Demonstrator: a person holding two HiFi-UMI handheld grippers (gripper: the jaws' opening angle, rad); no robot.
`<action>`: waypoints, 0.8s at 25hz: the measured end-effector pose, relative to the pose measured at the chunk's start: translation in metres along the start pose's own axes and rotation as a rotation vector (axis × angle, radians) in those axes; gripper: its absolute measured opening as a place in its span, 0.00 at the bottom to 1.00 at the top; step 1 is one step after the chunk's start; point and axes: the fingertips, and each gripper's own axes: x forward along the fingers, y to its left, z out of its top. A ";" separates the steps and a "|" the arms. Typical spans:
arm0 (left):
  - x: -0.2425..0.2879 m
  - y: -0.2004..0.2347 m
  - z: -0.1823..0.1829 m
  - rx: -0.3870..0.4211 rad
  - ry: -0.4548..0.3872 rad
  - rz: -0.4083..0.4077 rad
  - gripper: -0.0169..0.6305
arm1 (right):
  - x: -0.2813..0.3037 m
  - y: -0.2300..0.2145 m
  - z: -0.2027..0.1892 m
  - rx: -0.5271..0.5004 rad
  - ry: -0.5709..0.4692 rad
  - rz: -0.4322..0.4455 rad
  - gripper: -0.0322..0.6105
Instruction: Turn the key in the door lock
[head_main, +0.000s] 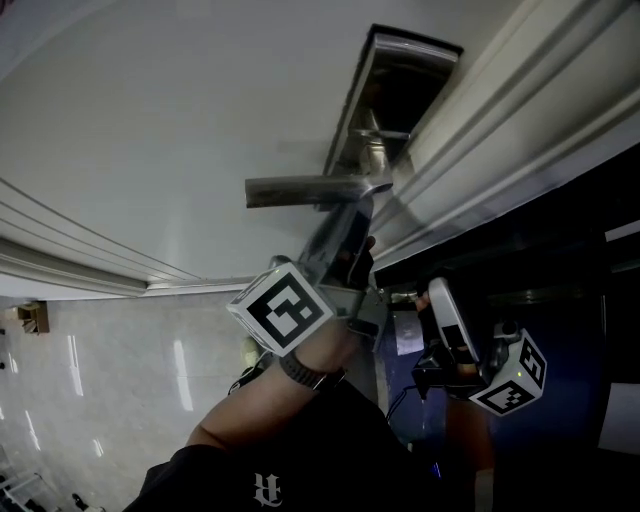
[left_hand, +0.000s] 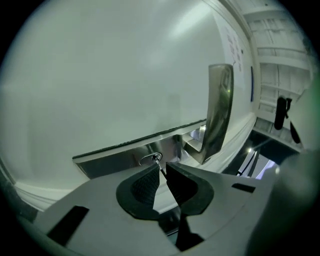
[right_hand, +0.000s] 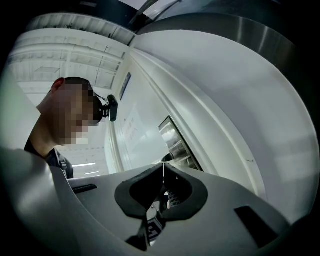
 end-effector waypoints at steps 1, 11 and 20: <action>0.000 0.000 0.000 0.039 0.012 0.019 0.07 | 0.000 0.001 0.000 0.002 -0.003 0.007 0.08; 0.000 -0.004 -0.002 0.526 0.113 0.171 0.08 | -0.004 0.008 0.003 0.022 -0.034 0.085 0.08; 0.002 -0.008 -0.006 1.040 0.176 0.255 0.09 | -0.001 0.005 0.003 0.031 -0.055 0.106 0.08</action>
